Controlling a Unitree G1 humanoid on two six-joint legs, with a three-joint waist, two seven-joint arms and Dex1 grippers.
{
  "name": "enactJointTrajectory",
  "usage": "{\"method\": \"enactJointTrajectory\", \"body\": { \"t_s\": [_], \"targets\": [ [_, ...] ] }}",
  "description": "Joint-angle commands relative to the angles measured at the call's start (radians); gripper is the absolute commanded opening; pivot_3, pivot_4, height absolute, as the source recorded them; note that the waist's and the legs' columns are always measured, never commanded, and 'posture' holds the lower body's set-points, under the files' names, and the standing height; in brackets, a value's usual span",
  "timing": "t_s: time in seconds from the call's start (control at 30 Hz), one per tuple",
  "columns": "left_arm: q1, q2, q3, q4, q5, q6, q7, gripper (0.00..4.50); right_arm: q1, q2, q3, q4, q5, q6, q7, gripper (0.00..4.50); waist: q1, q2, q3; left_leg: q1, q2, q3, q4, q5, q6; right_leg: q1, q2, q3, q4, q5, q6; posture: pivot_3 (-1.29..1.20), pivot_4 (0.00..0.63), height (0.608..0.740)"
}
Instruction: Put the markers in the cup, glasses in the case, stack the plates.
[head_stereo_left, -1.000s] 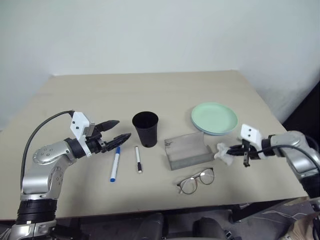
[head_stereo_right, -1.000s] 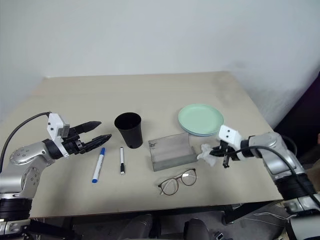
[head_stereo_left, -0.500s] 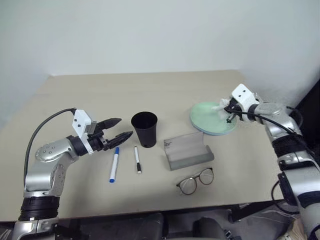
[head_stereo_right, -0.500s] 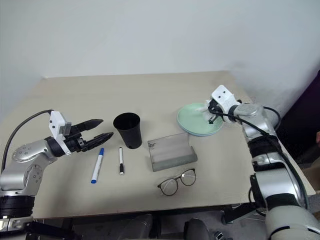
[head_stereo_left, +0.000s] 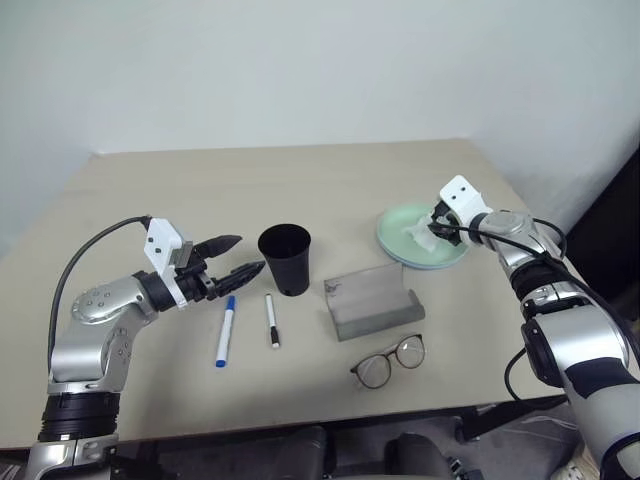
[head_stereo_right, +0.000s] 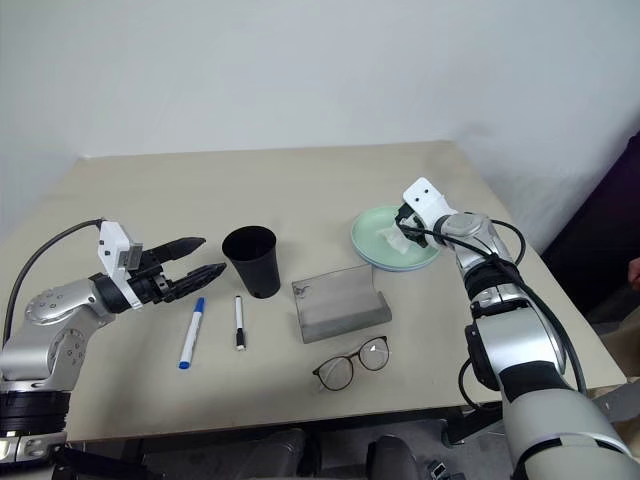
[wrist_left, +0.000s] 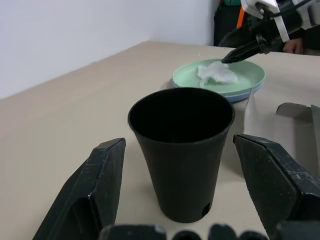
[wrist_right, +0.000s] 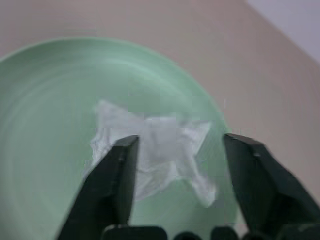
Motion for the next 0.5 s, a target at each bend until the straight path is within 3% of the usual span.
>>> {"method": "enactJointTrajectory", "body": {
  "t_s": [0.03, 0.07, 0.2, 0.5],
  "targets": [
    [-0.019, 0.023, 0.028, -0.036, -0.008, -0.004, -0.003, 3.65, -0.045, -0.036, -0.029, -0.027, 0.0, -0.028, -0.004, 4.25, 0.0, 0.0, 0.0, 0.0, 0.0, 0.0, 0.0, 0.0, 0.0, 0.0, 0.001, 0.0, 0.0, 0.0, 0.0, 0.0, 0.0, 0.736],
    [-0.022, 0.026, 0.026, -0.034, -0.006, -0.005, -0.005, 3.65, -0.041, -0.043, -0.027, -0.037, -0.002, -0.035, 0.006, 4.47, 0.0, 0.0, 0.0, 0.0, 0.001, 0.0, 0.0, 0.0, 0.0, 0.0, 0.001, 0.001, 0.0, 0.0, -0.001, 0.0, 0.0, 0.736],
    [-0.035, 0.041, 0.001, -0.066, -0.011, 0.048, -0.003, 3.65, 0.0, -0.083, -0.054, -0.129, 0.038, -0.047, 0.099, 4.47, 0.0, 0.0, 0.0, 0.0, 0.002, 0.0, 0.0, 0.0, 0.0, -0.001, 0.004, 0.002, 0.0, 0.001, -0.003, 0.0, 0.0, 0.736],
    [-0.025, 0.014, -0.148, -0.241, -0.048, 0.246, -0.005, 3.65, 0.29, -0.281, -0.136, -0.693, 0.316, 0.143, 0.625, 4.47, 0.006, 0.0, 0.0, 0.0, 0.003, 0.0, 0.002, 0.0, 0.0, 0.001, 0.002, 0.002, -0.002, 0.0, -0.002, 0.0, 0.0, 0.736]
  ]
}}
